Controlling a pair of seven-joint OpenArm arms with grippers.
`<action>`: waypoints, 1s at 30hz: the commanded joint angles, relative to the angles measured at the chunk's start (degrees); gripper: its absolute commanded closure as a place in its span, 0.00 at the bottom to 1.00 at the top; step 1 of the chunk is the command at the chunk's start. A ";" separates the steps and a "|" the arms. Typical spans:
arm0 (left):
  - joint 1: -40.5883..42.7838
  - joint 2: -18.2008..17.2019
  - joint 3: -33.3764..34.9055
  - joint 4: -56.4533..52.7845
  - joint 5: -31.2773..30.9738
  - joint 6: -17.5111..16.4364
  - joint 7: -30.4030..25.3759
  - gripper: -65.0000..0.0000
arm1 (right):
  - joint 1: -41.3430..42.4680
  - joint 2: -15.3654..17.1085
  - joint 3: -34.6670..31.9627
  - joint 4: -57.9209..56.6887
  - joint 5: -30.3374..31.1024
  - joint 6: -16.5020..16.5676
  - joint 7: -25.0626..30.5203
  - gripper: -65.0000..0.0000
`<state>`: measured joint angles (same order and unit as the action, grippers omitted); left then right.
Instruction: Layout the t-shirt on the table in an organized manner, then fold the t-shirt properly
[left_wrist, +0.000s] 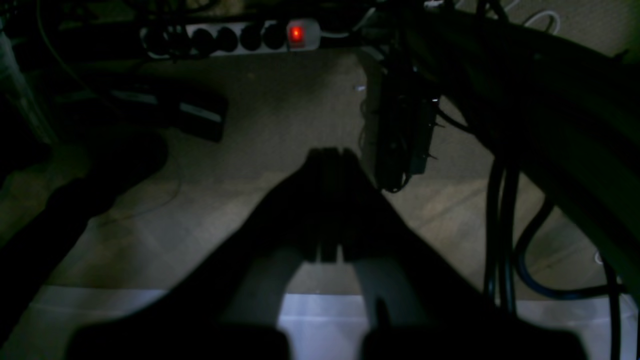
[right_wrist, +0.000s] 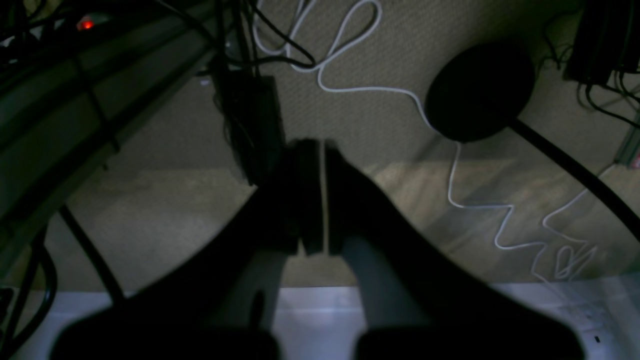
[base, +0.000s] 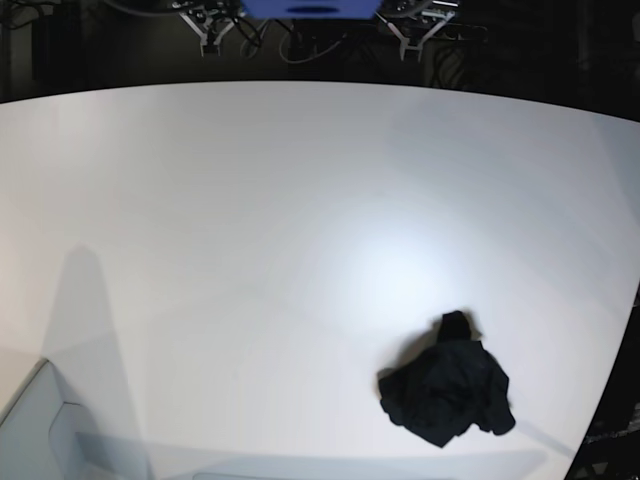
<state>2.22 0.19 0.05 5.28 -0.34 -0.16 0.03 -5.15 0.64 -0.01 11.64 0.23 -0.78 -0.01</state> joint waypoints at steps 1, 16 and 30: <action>0.29 0.21 -0.01 0.22 -0.14 0.38 -0.16 1.00 | -0.52 0.10 0.14 0.10 0.17 0.91 0.05 1.00; 0.46 0.21 -0.01 0.22 -0.14 0.38 -0.16 1.00 | -0.52 0.10 0.14 0.10 0.17 0.91 0.05 1.00; 21.39 -3.66 -0.10 26.59 -0.14 0.03 0.36 1.00 | -22.41 0.72 -0.30 27.79 0.08 0.91 -0.47 1.00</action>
<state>22.76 -3.25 -0.01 31.73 -0.49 -0.16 1.19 -27.05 0.95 -0.36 39.03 0.23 -0.27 -1.72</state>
